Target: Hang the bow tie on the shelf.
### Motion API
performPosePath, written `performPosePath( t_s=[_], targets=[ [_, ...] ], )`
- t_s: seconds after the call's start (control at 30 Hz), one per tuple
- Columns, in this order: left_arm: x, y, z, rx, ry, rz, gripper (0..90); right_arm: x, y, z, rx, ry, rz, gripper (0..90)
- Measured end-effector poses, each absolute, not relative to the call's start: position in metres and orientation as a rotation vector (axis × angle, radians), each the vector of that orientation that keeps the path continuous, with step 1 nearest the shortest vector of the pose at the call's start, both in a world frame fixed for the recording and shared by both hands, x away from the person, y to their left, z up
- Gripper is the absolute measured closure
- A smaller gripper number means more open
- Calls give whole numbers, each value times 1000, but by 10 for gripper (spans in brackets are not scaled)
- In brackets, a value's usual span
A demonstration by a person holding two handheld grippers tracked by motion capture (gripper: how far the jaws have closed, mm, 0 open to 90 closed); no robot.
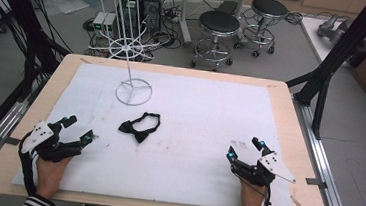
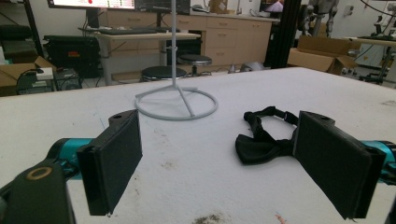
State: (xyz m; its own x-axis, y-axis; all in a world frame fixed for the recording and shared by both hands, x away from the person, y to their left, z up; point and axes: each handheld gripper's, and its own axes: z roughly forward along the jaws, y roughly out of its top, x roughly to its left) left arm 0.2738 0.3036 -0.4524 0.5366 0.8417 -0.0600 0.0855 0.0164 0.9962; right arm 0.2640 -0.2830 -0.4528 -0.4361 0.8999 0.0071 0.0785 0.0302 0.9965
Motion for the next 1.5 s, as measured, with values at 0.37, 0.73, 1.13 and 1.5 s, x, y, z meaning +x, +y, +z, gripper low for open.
performPosePath(
  t_s=[0.37,0.73,1.13,1.5],
  targets=[
    [274,303,-452,1456,856,716,157,263,-283,-453,1016,1590,1491,105],
    [276,304,-451,1454,889,707,150,263,-283,-453,1026,1596,1491,105],
    [284,302,-443,1518,908,674,150,264,-283,-453,1024,1595,1487,105],
    [298,289,-415,1601,876,672,152,264,-283,-453,1031,1599,1489,105]
  ],
)
